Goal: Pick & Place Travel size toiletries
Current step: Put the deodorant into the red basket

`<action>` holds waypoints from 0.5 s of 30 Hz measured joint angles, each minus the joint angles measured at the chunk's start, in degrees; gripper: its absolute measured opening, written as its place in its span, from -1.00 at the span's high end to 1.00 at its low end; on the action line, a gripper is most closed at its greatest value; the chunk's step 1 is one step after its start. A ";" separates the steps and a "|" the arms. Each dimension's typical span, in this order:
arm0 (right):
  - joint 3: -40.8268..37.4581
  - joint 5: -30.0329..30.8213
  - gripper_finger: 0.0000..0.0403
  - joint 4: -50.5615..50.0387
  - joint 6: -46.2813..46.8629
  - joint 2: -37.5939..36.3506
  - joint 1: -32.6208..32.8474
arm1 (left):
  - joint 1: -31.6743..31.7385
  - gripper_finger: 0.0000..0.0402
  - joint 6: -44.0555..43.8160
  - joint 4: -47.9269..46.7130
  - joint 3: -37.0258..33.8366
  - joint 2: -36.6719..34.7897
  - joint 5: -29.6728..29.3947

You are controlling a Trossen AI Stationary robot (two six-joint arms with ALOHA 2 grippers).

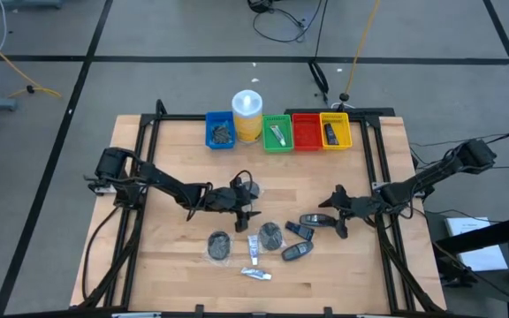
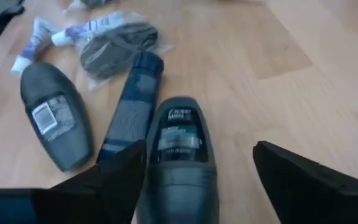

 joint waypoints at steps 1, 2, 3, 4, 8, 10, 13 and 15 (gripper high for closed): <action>0.00 0.04 -0.48 -0.02 0.34 0.33 0.00 | 0.00 -0.28 0.00 -0.16 0.00 0.00 0.02; 0.00 0.04 -0.49 0.19 0.32 0.84 0.00 | 0.00 -0.28 0.00 -0.31 0.00 0.00 0.02; 0.00 0.02 -0.49 0.22 0.30 1.40 0.00 | -0.01 -0.28 0.00 -0.52 0.00 0.00 0.02; 0.00 -0.01 -0.49 0.06 0.28 1.95 0.00 | -0.02 -0.28 0.00 -0.77 0.00 0.00 0.02; -0.02 0.07 -0.44 0.77 0.27 4.90 0.21 | 0.00 -0.28 -0.02 -2.63 -0.02 -0.62 0.00; -0.02 0.29 -0.42 0.96 -0.23 6.62 0.90 | 0.00 -0.28 -0.04 -4.01 -0.02 -1.46 -0.02; -0.07 1.86 -0.37 5.04 -3.10 9.34 2.06 | -0.02 -0.28 -0.91 -7.91 -0.04 -3.43 -0.08; -0.07 2.42 -0.34 8.56 -6.67 10.99 2.66 | -0.14 -0.28 -2.16 -11.20 -0.04 -4.76 -0.13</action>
